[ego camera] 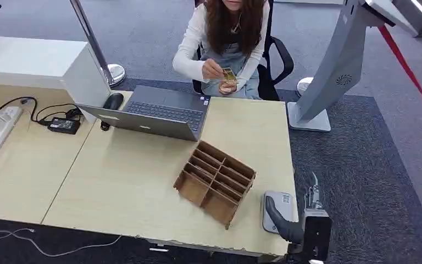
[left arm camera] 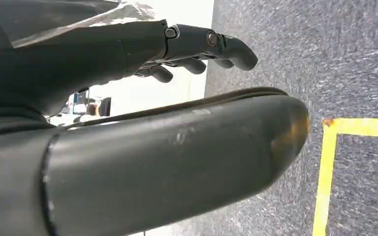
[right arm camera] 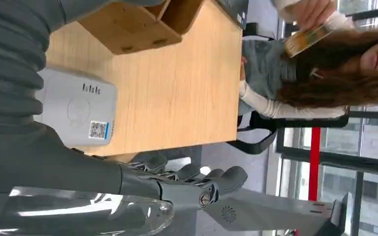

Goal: Pass the card to the sensor for recognition and then transmit it.

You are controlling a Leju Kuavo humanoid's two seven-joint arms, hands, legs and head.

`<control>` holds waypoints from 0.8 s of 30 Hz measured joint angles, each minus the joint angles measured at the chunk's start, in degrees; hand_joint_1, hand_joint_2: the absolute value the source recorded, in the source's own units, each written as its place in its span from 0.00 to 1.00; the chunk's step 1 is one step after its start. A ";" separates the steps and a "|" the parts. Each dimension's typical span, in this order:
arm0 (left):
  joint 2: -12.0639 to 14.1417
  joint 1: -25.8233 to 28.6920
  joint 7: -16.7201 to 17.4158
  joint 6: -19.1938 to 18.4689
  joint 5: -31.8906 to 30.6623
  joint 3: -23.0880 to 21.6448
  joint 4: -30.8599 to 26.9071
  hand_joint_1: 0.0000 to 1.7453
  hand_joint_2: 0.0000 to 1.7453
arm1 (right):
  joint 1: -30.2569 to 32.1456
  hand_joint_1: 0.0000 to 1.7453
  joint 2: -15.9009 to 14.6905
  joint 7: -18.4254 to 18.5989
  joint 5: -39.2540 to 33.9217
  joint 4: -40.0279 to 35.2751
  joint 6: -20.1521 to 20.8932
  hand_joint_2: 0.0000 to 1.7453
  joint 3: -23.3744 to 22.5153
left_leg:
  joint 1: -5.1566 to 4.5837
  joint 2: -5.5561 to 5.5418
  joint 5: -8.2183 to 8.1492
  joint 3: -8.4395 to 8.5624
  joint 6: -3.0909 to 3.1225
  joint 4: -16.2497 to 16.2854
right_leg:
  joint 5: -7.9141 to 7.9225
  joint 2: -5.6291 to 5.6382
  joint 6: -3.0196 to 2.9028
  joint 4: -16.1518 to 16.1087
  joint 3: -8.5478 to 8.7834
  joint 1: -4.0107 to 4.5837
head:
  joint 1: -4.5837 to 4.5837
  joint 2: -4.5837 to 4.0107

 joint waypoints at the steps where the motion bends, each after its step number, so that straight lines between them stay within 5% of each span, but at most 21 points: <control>1: 0.11 0.00 -0.07 -0.20 -0.48 0.00 0.00 0.00 0.00 | 0.01 0.00 -0.31 -0.09 -0.74 -0.04 0.00 1.00 -0.39 | 0.00 0.00 0.00 0.00 0.00 0.00 | 0.00 0.00 0.00 0.00 0.00 0.00 | 0.00 0.02; 16: 1.75 0.00 -3.02 -0.79 -1.64 -0.04 0.00 0.00 0.00 | -0.30 0.00 -6.95 0.13 -6.61 -1.62 0.00 1.00 -5.64 | -0.01 0.00 0.00 0.02 0.00 0.00 | 0.01 0.01 0.00 0.00 0.02 0.00 | 0.00 0.00; 24: 2.21 0.06 -3.63 -0.68 -0.44 0.07 0.00 0.00 0.00 | -1.23 0.00 -7.50 0.68 -3.59 -3.41 0.02 1.00 -5.51 | 0.00 -0.02 0.00 0.02 0.00 0.00 | 0.01 0.00 0.00 0.00 0.05 0.01 | 0.00 0.00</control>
